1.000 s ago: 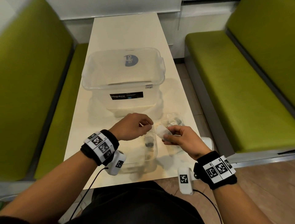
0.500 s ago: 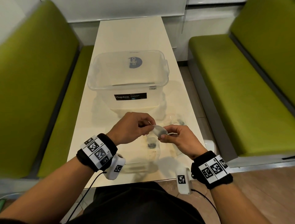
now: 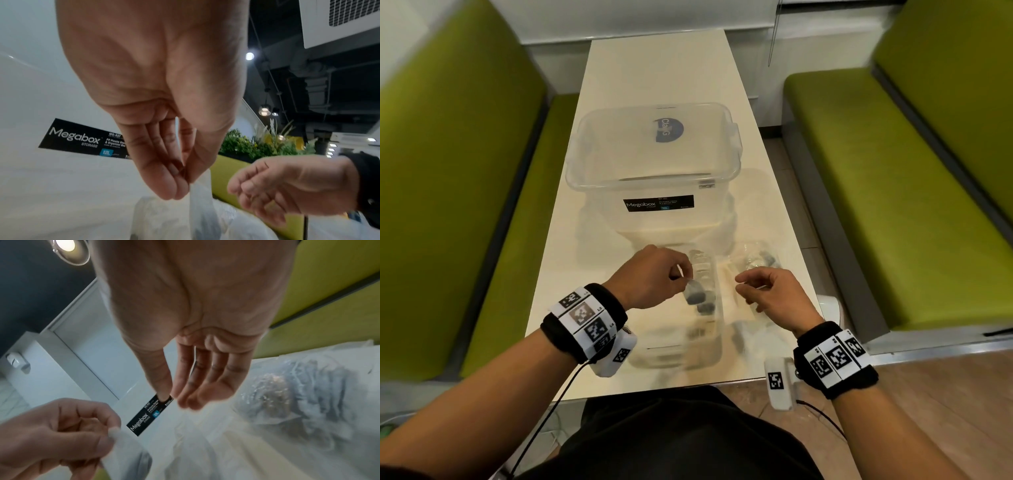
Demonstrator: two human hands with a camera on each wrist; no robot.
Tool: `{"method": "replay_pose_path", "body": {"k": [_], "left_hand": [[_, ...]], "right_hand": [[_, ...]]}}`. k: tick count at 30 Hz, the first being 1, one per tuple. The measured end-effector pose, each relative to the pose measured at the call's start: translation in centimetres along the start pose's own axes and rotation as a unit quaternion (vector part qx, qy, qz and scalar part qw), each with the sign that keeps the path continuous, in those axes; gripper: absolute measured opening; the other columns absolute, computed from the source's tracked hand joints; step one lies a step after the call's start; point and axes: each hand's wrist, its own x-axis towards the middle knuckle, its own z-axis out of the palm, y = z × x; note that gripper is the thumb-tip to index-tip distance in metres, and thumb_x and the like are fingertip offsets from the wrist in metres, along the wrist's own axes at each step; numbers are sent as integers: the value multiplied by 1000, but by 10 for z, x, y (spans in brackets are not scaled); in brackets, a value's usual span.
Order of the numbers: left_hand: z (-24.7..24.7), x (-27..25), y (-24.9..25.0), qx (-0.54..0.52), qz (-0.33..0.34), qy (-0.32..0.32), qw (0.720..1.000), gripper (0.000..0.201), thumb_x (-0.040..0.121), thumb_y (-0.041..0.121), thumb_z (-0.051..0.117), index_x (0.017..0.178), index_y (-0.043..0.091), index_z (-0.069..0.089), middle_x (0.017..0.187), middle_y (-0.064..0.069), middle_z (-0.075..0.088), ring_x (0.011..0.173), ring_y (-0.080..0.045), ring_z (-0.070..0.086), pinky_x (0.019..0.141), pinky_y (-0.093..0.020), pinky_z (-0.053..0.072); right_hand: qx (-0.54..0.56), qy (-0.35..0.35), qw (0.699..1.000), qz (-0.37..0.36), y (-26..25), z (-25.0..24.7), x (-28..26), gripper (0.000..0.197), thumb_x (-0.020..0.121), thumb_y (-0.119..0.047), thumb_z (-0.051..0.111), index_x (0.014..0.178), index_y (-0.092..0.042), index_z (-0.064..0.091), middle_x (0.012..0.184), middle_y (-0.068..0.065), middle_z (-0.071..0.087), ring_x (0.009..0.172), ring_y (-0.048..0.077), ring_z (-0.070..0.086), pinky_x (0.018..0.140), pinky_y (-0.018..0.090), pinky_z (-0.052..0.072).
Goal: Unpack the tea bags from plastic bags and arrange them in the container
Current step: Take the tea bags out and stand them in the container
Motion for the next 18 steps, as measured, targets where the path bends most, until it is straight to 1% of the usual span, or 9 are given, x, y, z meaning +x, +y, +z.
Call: {"method": "replay_pose_path", "body": {"k": [1,3,4,6,8,11,13,15,18], "left_hand": [[5,2,-1,24,0,-19,1000,9,92,23,66,89,30,70,71,14,70,67,-4,64,65,-23,45],[15,7,-1,53,-2,-48,997,6,94,27,65,93,30,70,72,16,66,68,-5,60,66,-24,42],[20,10,-1,61,-1,-56,997,6,95,28,65,96,29,70,75,16,66,70,-7,59,65,-24,41],[30,15,1,71,2,-65,995,8,95,27,63,98,27,70,83,11,72,74,-10,59,63,-23,39],[38,21,2,79,4,-74,994,8,96,26,62,99,26,69,91,7,74,77,-13,59,68,-24,41],[47,28,3,87,0,-79,993,8,95,21,61,98,25,67,93,3,74,79,-14,57,73,-27,46],[50,31,3,91,-4,-77,993,9,95,19,60,99,24,67,94,0,74,78,-16,57,75,-29,49],[52,33,3,96,-7,-74,993,9,94,20,61,101,23,67,95,-1,74,79,-18,59,76,-31,51],[56,35,2,107,-11,-69,992,12,94,23,61,105,24,65,100,-1,72,89,-22,62,78,-32,49]], "right_hand": [[-14,33,999,-1,2,-1,1,10,90,-17,77,96,-24,76,88,3,74,73,12,65,65,25,52],[-61,107,992,-7,7,-3,3,12,87,-22,78,99,-24,75,85,-3,70,74,12,61,74,29,51],[-97,139,985,-8,8,-4,4,18,86,-26,78,103,-24,73,88,-5,68,78,13,61,77,32,51],[-183,174,968,-6,11,-6,5,37,84,-37,78,118,-25,66,104,-4,63,98,17,58,89,37,50],[-249,173,953,12,15,-7,8,59,82,-47,77,132,-25,56,122,0,58,116,22,51,100,40,46],[-298,159,939,59,23,-9,13,82,78,-57,76,144,-21,43,142,7,49,129,29,45,108,44,41],[-315,145,934,85,26,-9,15,87,78,-56,74,147,-17,38,146,10,46,133,32,42,109,46,39],[-327,130,929,111,28,-9,19,88,78,-57,72,147,-15,38,146,12,46,133,33,43,109,47,38],[-339,104,923,152,31,-9,26,99,69,-71,71,143,-14,41,143,11,50,132,32,47,107,47,43]]}}
